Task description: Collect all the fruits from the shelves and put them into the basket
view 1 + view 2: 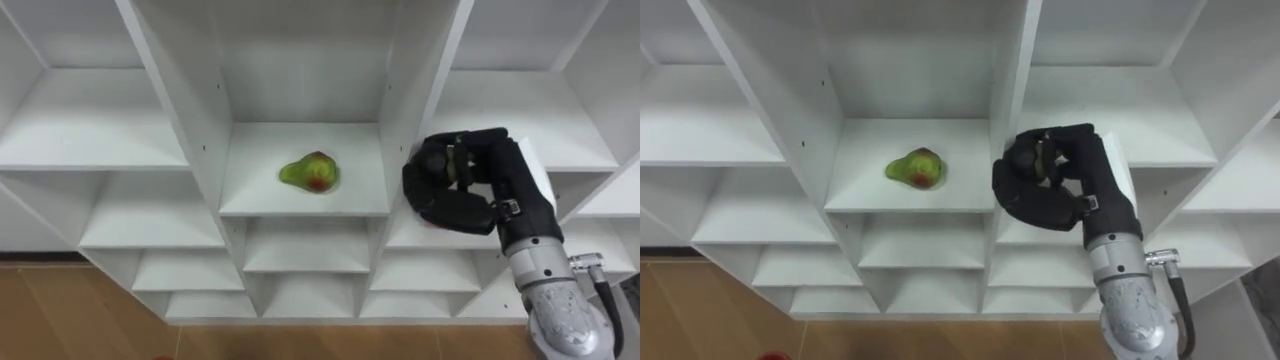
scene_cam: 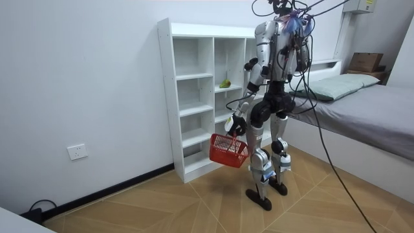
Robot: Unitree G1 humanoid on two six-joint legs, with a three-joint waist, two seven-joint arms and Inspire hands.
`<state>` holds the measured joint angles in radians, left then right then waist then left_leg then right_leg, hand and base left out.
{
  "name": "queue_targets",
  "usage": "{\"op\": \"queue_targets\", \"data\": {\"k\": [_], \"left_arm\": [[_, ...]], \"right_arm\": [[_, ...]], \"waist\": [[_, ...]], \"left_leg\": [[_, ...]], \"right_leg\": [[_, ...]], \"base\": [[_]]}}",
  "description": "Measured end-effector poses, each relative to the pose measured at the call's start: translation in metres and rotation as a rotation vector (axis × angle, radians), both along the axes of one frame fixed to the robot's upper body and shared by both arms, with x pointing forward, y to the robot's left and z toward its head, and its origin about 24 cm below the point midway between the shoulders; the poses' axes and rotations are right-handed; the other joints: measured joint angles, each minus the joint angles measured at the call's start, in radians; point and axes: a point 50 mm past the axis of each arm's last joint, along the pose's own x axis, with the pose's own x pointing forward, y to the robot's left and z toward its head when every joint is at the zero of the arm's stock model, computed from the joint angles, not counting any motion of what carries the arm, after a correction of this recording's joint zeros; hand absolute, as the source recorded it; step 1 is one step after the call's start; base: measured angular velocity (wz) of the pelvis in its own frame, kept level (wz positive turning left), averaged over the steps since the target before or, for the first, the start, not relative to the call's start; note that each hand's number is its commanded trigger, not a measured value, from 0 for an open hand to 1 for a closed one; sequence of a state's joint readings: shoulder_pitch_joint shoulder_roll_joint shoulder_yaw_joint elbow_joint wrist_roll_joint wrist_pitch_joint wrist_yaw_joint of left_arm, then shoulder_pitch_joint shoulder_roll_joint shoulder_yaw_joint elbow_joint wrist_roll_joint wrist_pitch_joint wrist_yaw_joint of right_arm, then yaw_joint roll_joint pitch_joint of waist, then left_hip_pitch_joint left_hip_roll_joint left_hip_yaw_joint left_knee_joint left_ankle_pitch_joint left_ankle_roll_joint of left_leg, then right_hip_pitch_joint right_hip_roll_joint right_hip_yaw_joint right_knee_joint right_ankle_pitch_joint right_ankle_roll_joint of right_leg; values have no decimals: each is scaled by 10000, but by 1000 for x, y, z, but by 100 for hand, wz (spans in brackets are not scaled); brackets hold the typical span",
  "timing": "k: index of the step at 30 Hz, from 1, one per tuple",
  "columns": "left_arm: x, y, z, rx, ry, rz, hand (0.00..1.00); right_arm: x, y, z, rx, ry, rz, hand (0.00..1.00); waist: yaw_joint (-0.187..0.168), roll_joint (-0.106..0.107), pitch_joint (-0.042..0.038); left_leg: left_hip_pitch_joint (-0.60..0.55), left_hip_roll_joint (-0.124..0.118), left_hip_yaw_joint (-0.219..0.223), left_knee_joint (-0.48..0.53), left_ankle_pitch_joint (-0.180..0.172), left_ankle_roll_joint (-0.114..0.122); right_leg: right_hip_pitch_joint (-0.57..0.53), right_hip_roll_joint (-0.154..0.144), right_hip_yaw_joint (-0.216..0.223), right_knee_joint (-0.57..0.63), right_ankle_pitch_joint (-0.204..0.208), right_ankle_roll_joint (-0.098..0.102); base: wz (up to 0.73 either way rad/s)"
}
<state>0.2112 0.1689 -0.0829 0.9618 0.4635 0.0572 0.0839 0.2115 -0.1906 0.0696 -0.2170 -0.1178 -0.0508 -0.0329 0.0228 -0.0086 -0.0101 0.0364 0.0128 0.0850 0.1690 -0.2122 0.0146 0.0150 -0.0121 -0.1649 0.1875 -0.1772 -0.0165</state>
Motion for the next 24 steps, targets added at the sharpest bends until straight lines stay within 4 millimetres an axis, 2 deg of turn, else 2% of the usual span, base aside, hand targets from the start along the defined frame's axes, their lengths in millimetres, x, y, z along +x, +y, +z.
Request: {"op": "queue_targets", "data": {"k": [13, 19, 24], "left_arm": [[3, 0, 0, 47, -19, 7, 100], [20, -2, 2, 144, -475, -217, 100], [19, -2, 3, 338, -634, -173, 100]], "right_arm": [[-3, 3, -9, 273, 380, -158, 100], [-4, 4, -16, 476, 670, -186, 100], [-7, 9, -20, 841, 729, -295, 100]], "waist": [[-50, -40, 6], [-64, -157, 17], [-159, -171, 11]], "left_leg": [[-104, 2, -35, 21, 1, 0], [-146, -6, -31, 33, 2, 0], [-67, 3, -32, 28, 2, 0]], "right_leg": [[-75, -8, -40, 11, 4, -7], [-119, -11, -36, 7, 5, -7], [-65, -8, -29, -9, 5, -7]], "base": [[0], [0], [0]]}}
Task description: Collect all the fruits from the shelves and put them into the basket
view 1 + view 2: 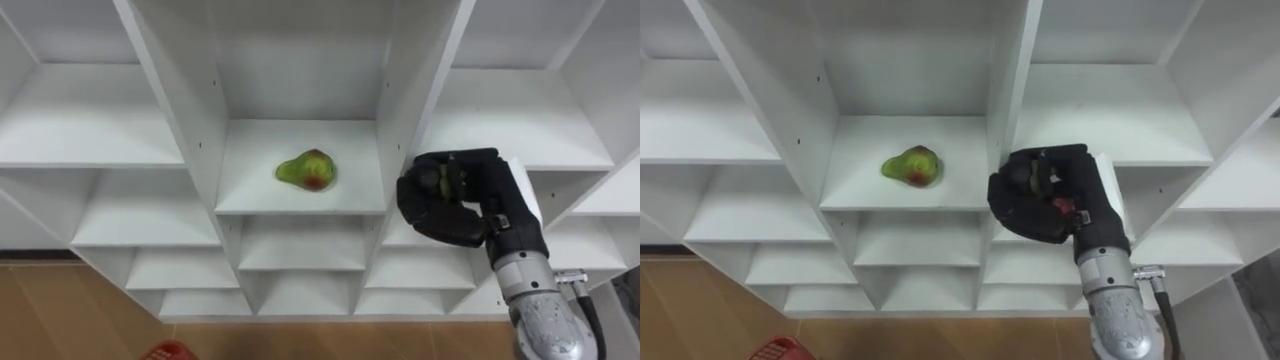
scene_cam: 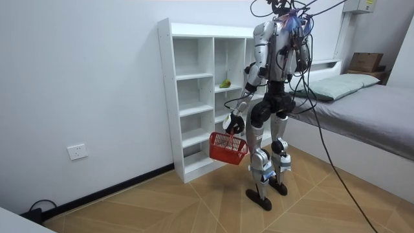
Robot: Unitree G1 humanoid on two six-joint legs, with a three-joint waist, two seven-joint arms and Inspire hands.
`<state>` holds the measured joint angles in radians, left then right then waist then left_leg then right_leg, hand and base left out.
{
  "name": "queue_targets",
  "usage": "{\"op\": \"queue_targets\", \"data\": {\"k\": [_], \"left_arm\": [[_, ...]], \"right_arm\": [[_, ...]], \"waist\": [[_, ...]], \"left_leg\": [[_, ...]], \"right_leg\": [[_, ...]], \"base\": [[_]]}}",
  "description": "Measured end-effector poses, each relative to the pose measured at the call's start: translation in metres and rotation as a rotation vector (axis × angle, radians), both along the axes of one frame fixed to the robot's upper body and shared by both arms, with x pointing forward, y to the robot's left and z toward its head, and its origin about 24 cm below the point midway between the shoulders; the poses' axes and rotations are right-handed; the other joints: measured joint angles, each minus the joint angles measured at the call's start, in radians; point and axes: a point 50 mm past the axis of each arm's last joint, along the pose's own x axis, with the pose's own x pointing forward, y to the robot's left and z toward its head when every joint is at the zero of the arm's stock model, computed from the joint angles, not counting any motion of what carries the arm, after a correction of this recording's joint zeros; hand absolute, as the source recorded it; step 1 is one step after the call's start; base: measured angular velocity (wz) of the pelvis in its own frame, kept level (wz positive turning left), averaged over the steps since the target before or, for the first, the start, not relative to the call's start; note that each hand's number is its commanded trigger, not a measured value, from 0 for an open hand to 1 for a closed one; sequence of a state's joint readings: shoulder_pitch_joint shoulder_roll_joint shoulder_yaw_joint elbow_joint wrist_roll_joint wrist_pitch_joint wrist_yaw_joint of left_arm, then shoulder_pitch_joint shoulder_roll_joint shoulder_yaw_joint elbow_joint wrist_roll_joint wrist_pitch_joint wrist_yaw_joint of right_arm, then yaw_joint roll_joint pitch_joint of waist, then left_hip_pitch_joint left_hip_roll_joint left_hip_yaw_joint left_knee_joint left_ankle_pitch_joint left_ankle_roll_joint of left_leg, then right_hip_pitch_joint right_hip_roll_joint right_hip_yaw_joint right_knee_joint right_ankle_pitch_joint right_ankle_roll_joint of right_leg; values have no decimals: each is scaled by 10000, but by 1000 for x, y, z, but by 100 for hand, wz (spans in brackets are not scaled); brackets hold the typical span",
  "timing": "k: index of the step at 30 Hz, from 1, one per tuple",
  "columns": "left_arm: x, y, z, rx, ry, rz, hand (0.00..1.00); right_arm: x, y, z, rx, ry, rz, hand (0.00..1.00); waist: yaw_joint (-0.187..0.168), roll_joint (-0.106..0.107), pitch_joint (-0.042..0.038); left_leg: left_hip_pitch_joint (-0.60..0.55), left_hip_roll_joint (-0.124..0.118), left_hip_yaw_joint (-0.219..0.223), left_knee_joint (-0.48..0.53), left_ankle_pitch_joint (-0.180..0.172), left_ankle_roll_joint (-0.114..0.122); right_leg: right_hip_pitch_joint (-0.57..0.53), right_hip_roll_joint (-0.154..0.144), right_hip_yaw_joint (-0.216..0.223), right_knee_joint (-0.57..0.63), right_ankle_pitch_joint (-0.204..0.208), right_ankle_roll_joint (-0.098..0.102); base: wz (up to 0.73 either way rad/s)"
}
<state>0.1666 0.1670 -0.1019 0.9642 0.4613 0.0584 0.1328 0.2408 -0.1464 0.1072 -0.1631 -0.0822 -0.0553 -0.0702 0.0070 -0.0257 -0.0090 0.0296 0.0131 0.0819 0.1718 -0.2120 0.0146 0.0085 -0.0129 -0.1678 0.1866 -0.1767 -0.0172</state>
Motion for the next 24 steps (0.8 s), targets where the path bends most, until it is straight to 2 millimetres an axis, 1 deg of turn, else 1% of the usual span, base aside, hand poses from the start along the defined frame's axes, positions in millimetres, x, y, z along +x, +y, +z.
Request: {"op": "queue_targets", "data": {"k": [4, 7, 9, 11, 14, 15, 19, 22, 24], "left_arm": [[-2, 1, 1, 308, -220, 97, 100], [-2, 2, 1, 406, -364, 118, 100], [-2, -1, 1, 299, -417, 146, 100], [-3, -1, 0, 212, -427, 302, 100], [-6, 1, 0, 155, -354, 436, 100], [-7, 0, 0, 115, -317, 429, 100], [-5, 0, 0, 55, -386, 458, 100], [1, -2, 1, -301, -714, 1045, 100], [6, -2, 2, -671, -1015, 1747, 100]], "right_arm": [[-3, 1, -2, 46, 63, 33, 100], [-11, 15, -16, 106, 837, 897, 100], [-20, 30, -28, 238, 1643, 1804, 100], [-22, 36, -30, 246, 1825, 2282, 100], [-21, 37, -29, 230, 1843, 2510, 100], [-21, 36, -29, 211, 1846, 2543, 100], [-22, 37, -30, 169, 1909, 2734, 100], [-23, 40, -31, -21, 1941, 2897, 100], [-25, 42, -35, -163, 2123, 3022, 100]], "waist": [[-5, -7, 6], [21, -26, 33], [28, 13, 62], [49, 42, 79], [45, 31, 70], [40, 30, 69], [24, 31, 70], [40, 31, 70], [35, 35, 71]], "left_leg": [[8, -8, 1, 0, 0, 0], [-26, -3, 1, 0, 0, 0], [-63, -2, 1, -14, -2, 2], [-118, 49, 3, -24, -8, 7], [-186, 44, -3, -19, -8, 5], [-202, 7, -2, -18, -7, 5], [-216, -9, 4, -11, -6, 5], [-215, -20, 95, -10, -3, 9], [-204, -31, 107, -6, -2, 12]], "right_leg": [[-2, -4, 4, -10, 0, 0], [-43, -2, 1, -5, 1, -1], [-77, -6, 0, 5, 1, 0], [-111, -2, 9, 7, 9, 10], [-162, 6, 4, 4, 13, 7], [-186, 10, 6, 4, 14, 5], [-210, 6, 24, 1, 14, 5], [-248, -12, 112, 3, 13, 6], [-249, -30, 125, 4, 15, 9]], "base": [[0], [0], [0], [0], [0], [0], [0], [-4], [-4]]}}
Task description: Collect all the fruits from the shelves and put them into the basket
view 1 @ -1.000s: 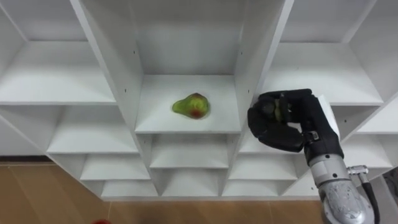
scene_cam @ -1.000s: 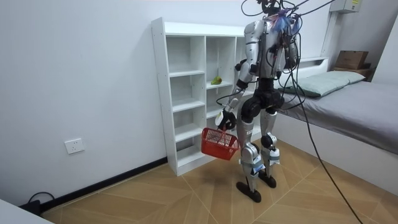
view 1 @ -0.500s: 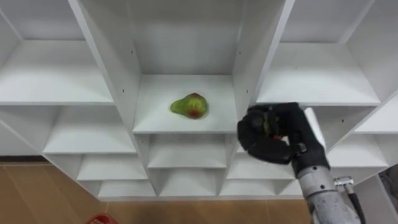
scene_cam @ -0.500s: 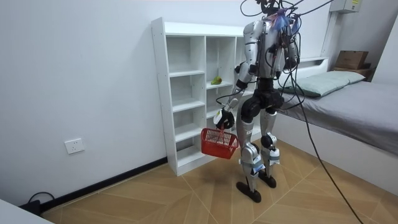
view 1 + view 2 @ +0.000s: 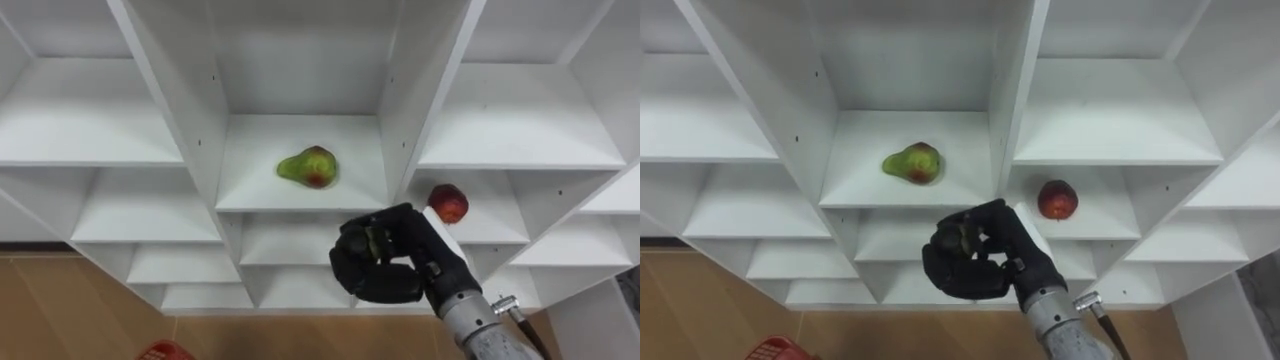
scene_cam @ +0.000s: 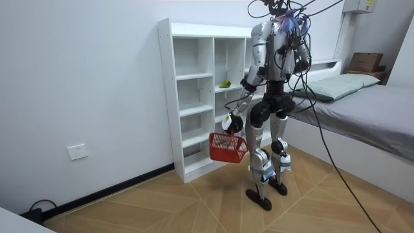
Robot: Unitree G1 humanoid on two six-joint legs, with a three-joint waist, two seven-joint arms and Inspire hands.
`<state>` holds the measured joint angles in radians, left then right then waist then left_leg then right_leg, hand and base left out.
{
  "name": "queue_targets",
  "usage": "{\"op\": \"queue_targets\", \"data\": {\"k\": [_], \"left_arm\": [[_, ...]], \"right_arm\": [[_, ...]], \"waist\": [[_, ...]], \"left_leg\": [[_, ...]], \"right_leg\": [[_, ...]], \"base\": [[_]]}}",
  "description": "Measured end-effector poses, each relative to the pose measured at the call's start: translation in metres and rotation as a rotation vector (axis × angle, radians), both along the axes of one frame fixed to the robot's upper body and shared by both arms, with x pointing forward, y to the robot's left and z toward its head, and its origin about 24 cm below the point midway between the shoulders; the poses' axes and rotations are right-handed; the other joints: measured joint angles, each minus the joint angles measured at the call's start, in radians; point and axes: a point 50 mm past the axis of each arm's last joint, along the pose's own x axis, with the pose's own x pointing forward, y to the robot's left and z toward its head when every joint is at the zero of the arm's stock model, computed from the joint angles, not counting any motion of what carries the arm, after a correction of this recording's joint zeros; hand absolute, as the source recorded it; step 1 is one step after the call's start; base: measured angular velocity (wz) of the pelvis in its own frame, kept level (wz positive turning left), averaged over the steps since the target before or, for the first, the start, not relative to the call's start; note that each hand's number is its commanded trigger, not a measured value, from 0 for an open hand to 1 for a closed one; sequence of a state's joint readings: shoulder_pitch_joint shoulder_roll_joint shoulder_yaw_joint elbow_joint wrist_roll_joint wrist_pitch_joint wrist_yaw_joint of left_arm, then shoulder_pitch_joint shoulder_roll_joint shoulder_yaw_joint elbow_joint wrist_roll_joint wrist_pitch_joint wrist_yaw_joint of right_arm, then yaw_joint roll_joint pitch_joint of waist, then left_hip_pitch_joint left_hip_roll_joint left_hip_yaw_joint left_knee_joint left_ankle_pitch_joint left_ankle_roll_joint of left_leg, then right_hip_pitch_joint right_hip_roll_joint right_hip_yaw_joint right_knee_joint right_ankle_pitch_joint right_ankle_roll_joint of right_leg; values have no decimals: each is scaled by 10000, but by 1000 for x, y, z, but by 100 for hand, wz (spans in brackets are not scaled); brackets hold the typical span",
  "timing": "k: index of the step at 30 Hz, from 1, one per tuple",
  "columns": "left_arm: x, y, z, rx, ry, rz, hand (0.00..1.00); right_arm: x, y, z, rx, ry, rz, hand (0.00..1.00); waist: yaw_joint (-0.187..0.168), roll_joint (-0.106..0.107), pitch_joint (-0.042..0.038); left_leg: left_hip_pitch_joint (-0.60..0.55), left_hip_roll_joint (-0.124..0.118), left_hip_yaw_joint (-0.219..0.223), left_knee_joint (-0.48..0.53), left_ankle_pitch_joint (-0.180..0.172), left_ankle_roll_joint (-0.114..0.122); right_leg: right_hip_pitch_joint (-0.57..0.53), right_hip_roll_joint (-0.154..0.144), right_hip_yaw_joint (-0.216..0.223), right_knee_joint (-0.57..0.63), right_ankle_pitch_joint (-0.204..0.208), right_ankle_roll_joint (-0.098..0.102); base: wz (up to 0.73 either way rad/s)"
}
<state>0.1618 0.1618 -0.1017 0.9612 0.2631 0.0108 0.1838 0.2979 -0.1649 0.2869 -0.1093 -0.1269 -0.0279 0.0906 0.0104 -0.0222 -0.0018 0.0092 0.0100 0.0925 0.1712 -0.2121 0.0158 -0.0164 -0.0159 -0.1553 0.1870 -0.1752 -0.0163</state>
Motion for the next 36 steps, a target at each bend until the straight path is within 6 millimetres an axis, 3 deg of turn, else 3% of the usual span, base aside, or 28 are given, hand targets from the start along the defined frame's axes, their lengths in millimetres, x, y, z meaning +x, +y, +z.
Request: {"op": "queue_targets", "data": {"k": [7, 9, 11, 17, 22, 25, 32, 36], "left_arm": [[20, -6, 4, -853, -911, 1169, 100], [34, -12, 6, -1278, -1310, 1558, 100], [40, -14, 8, -1501, -1556, 1789, 100], [53, -19, 14, -2213, -2307, 2586, 100], [72, -25, 21, -2496, -2933, 2880, 100], [82, -30, 24, -2668, -3194, 2771, 100], [85, -32, 25, -2850, -3218, 2517, 100], [85, -35, 25, -3003, -3103, 2191, 100]], "right_arm": [[-3, -3, -18, -282, 746, -27, 100], [-1, -4, -28, -419, 1136, -33, 100], [0, -5, -31, -474, 1263, 31, 100], [-1, -5, -33, -796, 1299, 168, 100], [0, 5, -46, -1518, 1679, 780, 100], [-1, 6, -50, -1782, 1778, 902, 100], [-2, 4, -61, -2387, 2126, 1093, 100], [8, 0, -71, -3027, 2359, 1058, 100]], "waist": [[207, 9, 28], [231, 16, 115], [274, 40, 143], [278, -67, 137], [346, -371, 85], [559, -487, 109], [763, -503, 121], [769, -507, 130]], "left_leg": [[15, 5, -52, 77, 1, 0], [-38, -11, -135, 159, 1, 0], [-66, -8, -114, 170, 1, 0], [-174, 3, -145, 181, 1, -1], [-198, -5, -158, 268, 1, -1], [-200, -7, -176, 266, 1, -1], [-331, -12, -287, 298, 1, -1], [-615, -21, -413, 453, 3, 0]], "right_leg": [[59, -9, -83, 1, 4, 5], [79, -13, -116, 9, 5, 6], [72, -8, -114, 20, 5, 5], [1, 13, -113, 31, 9, -3], [-26, 3, -136, 27, 16, -3], [-27, 2, -109, 12, 23, 3], [-88, 2, -191, 8, 24, 1], [-269, -16, -310, 74, 34, -12]], "base": [[1], [13], [0], [1], [0], [0], [4], [11]]}}
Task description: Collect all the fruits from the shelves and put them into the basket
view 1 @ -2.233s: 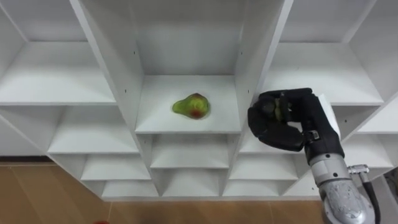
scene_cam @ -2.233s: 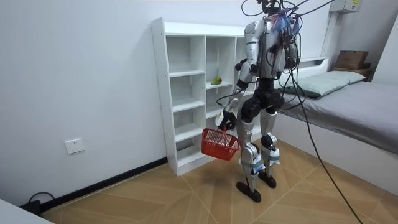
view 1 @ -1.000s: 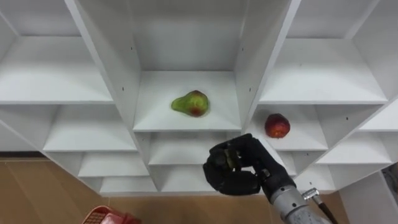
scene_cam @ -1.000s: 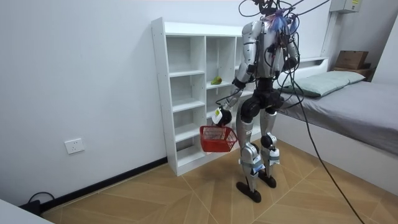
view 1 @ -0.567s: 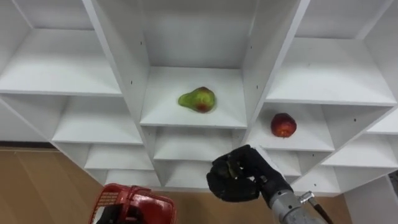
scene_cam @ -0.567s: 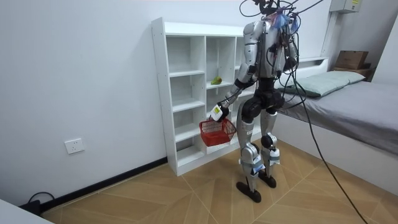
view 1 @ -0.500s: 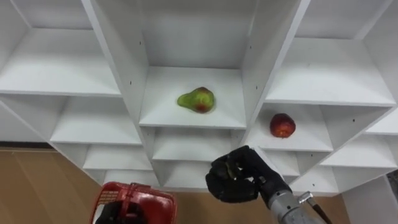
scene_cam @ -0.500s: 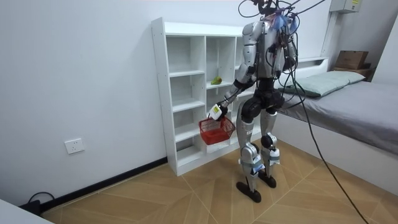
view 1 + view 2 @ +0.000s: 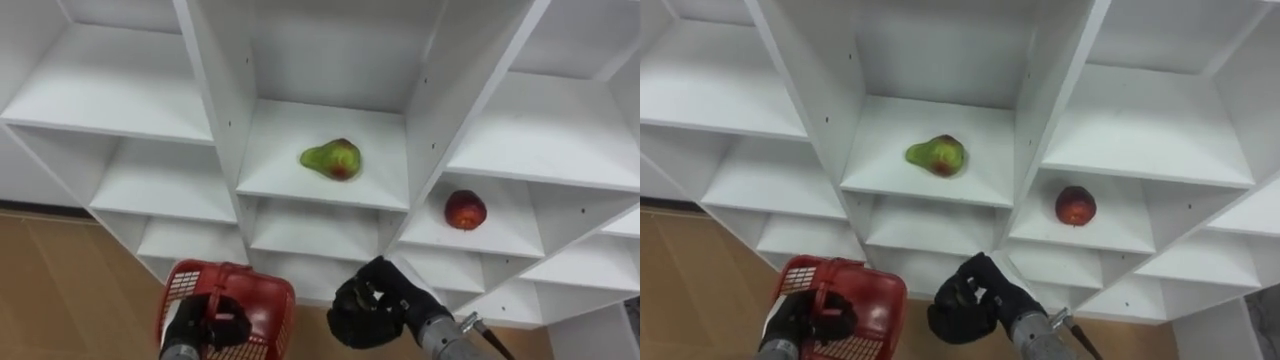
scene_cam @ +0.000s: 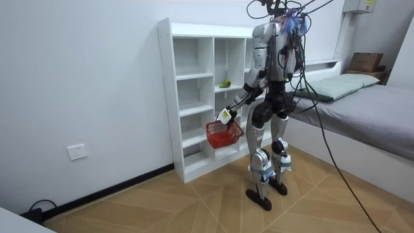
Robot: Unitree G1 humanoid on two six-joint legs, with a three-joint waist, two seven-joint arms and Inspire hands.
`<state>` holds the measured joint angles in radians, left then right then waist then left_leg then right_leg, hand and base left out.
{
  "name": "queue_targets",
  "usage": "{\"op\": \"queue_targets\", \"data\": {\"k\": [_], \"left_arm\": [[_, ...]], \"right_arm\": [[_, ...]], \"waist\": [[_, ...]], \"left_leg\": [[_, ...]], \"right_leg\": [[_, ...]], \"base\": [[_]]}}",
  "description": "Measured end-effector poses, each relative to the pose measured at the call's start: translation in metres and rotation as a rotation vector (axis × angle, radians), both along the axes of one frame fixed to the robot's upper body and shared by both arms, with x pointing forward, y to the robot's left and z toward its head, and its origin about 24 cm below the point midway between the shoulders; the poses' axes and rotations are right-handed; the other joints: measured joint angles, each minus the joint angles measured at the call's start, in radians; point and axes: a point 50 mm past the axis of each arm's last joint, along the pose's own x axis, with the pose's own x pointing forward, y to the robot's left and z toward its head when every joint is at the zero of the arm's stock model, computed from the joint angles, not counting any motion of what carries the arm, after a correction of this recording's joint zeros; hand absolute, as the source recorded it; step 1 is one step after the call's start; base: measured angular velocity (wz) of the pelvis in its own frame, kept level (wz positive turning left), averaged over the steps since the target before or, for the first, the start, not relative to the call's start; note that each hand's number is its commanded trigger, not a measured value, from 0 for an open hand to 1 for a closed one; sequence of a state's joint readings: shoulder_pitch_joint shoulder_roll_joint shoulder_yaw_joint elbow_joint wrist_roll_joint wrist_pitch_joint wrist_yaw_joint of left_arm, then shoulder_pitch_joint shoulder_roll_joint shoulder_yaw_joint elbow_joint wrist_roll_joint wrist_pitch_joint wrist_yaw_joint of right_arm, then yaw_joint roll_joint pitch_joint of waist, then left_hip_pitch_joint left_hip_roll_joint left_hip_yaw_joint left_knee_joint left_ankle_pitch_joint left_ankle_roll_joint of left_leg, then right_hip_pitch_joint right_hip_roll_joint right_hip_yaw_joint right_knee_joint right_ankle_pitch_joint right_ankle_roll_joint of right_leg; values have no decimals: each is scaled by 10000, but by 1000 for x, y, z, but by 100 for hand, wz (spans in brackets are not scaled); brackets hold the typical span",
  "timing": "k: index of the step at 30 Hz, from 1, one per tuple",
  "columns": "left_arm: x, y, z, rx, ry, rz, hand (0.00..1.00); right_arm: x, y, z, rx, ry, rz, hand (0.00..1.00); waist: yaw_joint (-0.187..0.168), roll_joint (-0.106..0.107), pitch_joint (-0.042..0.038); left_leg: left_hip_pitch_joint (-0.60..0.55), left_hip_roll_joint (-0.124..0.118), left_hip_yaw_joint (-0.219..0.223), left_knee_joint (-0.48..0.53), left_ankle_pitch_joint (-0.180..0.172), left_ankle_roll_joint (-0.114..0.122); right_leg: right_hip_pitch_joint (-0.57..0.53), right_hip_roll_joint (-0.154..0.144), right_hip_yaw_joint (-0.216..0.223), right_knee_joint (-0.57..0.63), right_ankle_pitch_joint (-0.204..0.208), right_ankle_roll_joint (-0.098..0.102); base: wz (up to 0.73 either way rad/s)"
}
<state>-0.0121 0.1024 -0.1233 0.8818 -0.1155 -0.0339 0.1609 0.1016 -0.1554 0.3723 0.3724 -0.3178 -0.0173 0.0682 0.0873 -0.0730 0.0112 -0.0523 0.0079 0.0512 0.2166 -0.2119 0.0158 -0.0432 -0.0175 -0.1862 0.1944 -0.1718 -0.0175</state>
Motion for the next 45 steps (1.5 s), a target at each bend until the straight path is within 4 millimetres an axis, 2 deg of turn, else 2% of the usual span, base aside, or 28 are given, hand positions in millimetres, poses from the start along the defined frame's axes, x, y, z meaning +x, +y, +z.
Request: {"op": "queue_targets", "data": {"k": [5, 9, 17, 31, 37, 45], "left_arm": [[5, -9, 1, -183, -47, -656, 100], [6, -17, 1, -306, -43, -1272, 100], [8, -33, 2, -534, -107, -2301, 100], [12, -41, 6, -824, -443, -2731, 100], [12, -43, 6, -849, -435, -2825, 100], [13, -45, 6, -901, -460, -2906, 100]], "right_arm": [[11, 3, -1, -193, -140, 27, 100], [8, 12, -2, -168, -79, 459, 100], [10, 16, 0, -107, -195, 593, 100], [13, 18, 3, -89, -470, 590, 100], [10, 15, -4, -234, -200, 513, 100], [11, 15, -3, -276, -309, 405, 100]], "waist": [[24, -20, 31], [-14, -10, 41], [17, 104, 101], [19, 142, 89], [23, 144, 88], [0, 236, 39]], "left_leg": [[-95, -4, -71, 80, 1, 0], [-252, -35, -170, 211, 0, 1], [-430, -44, -356, 233, 3, 4], [-404, -58, -370, 243, 11, 10], [-450, -56, -358, 310, 14, 14], [-593, -55, -332, 406, 24, 31]], "right_leg": [[-74, -21, -84, 99, -1, -1], [-94, -50, -196, 99, -1, -1], [-151, -58, -383, 101, -1, -1], [-154, -78, -387, 96, -3, 2], [-187, -135, -384, 117, -2, 1], [-365, -150, -386, 269, -2, 1]], "base": [[4], [9], [8], [0], [0], [0]]}}
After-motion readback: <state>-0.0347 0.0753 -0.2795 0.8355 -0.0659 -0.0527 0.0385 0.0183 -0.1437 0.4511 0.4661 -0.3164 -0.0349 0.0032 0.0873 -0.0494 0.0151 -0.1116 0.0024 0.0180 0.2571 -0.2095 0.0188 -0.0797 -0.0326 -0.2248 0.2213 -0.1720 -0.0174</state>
